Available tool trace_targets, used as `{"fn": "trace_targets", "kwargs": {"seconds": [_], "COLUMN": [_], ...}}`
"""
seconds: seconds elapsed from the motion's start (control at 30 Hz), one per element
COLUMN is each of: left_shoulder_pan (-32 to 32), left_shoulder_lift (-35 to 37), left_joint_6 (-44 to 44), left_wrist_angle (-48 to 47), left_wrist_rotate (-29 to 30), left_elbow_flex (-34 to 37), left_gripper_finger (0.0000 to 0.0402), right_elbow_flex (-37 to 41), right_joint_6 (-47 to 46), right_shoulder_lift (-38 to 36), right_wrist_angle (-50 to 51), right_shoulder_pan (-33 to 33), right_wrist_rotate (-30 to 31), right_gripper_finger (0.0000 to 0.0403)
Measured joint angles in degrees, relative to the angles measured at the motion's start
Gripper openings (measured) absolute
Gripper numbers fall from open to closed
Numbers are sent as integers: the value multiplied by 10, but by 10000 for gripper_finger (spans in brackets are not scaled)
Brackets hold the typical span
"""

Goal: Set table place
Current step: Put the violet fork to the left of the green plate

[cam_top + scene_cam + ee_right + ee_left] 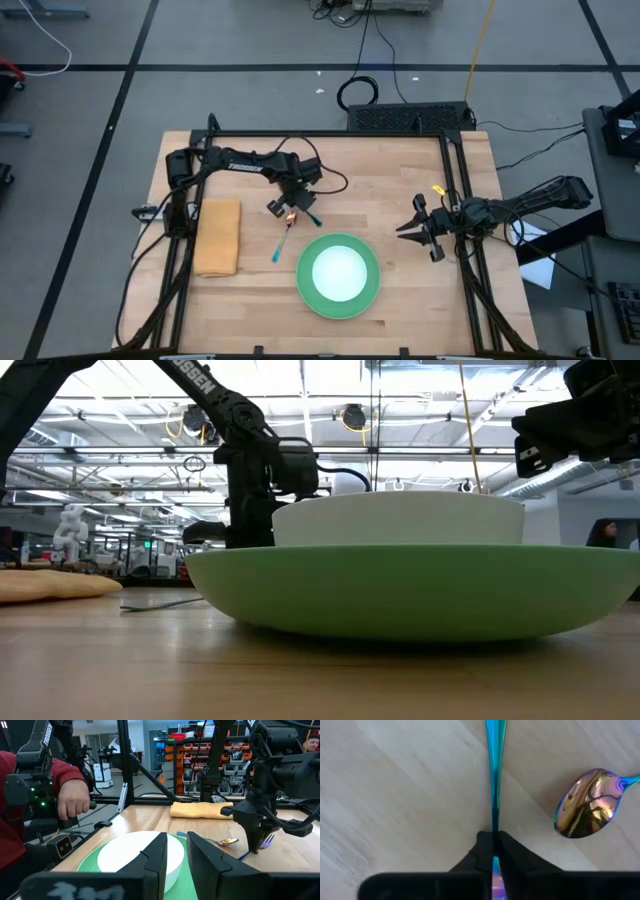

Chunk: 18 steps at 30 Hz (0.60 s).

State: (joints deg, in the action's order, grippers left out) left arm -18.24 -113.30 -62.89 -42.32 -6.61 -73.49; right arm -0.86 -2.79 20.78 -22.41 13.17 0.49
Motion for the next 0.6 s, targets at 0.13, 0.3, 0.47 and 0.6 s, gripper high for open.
{"fn": "trace_targets", "kwargs": {"seconds": [0.13,0.3,0.47,0.6], "left_shoulder_pan": [-1,0,0,0], "left_shoulder_lift": [0,1,13,38], "left_joint_6": [-16,-26,-29,-30], "left_wrist_angle": [4,12,39,49], "left_wrist_rotate": [-8,-8,2,16], "left_elbow_flex": [0,-1,-11,-13], "left_gripper_finger": [18,7,7,6], "right_elbow_flex": [0,0,0,0], "right_joint_6": [0,-2,-6,-7], "right_shoulder_lift": [0,0,0,0], "right_wrist_angle": [0,0,0,0], "right_shoulder_pan": [0,0,0,0], "right_wrist_rotate": [0,0,0,0], "right_gripper_finger": [66,66,66,66]}}
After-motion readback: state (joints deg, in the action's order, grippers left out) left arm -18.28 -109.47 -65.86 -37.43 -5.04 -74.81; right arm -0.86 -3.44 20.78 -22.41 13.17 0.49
